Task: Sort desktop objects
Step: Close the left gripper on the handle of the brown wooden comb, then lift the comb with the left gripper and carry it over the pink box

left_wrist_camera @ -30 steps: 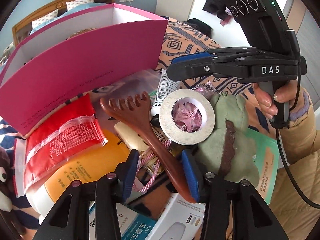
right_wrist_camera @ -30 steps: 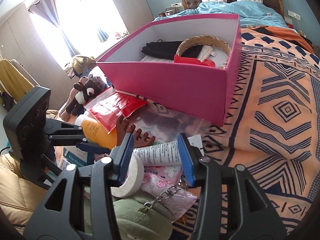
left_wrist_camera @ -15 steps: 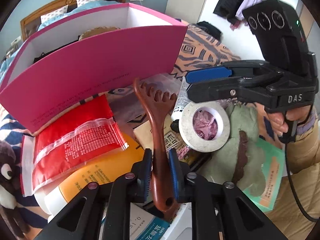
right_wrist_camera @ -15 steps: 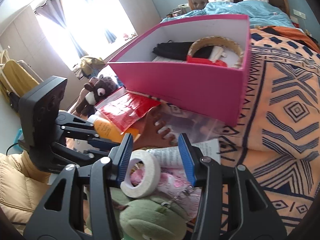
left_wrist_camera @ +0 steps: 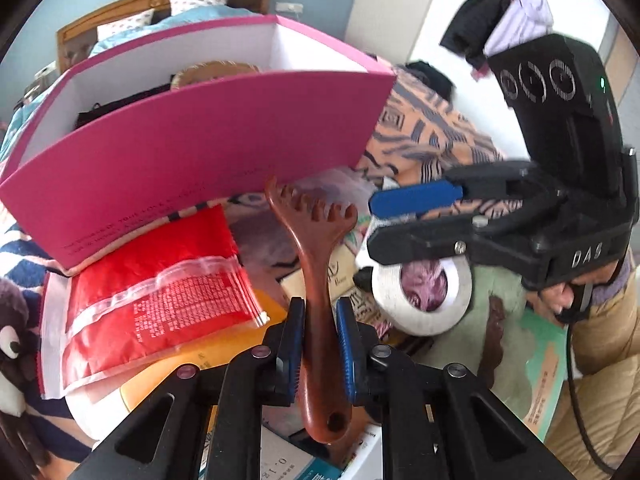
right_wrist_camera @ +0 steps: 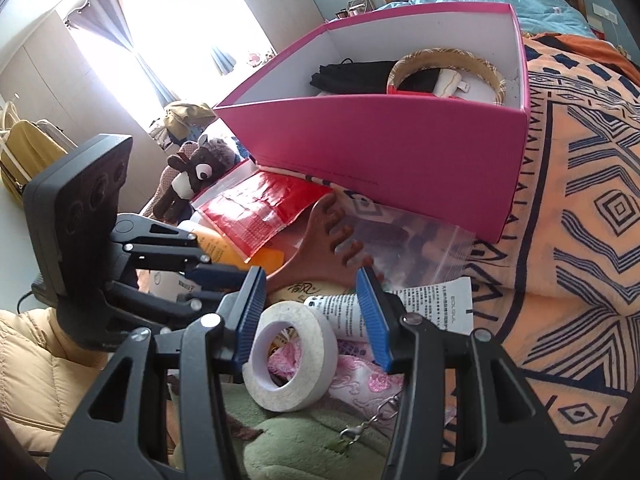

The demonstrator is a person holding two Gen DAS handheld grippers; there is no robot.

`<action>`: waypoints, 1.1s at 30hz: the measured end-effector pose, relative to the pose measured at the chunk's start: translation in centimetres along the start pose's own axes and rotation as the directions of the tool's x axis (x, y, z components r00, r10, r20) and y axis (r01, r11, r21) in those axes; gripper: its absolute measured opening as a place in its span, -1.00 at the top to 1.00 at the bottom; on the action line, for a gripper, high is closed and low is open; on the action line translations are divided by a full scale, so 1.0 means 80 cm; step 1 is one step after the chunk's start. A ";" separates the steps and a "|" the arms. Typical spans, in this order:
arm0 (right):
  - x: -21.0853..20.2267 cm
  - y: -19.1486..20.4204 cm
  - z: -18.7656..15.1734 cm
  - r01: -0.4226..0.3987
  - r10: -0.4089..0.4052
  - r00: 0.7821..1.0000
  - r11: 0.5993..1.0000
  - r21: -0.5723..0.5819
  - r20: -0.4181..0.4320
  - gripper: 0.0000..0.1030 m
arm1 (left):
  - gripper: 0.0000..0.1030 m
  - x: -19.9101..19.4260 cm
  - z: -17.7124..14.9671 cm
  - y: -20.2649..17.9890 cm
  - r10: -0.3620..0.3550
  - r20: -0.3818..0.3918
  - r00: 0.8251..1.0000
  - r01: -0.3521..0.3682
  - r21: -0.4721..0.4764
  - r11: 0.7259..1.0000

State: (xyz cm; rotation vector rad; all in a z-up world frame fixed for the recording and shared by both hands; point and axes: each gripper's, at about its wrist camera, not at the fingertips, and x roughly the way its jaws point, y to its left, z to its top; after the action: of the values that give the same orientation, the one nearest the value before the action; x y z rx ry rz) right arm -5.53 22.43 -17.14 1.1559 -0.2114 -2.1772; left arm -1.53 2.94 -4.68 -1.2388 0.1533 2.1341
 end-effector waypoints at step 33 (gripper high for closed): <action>0.037 -0.003 0.018 -0.043 0.051 0.994 0.996 0.076 -0.101 0.13 | 0.73 0.030 0.010 -0.013 0.004 -0.024 1.000 -0.003 0.022 1.000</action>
State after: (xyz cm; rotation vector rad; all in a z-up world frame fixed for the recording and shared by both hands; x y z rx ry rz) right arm -7.97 20.58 -18.43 1.2884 -0.2736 -2.0777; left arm -2.29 5.24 -5.94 -1.2523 0.1890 2.1158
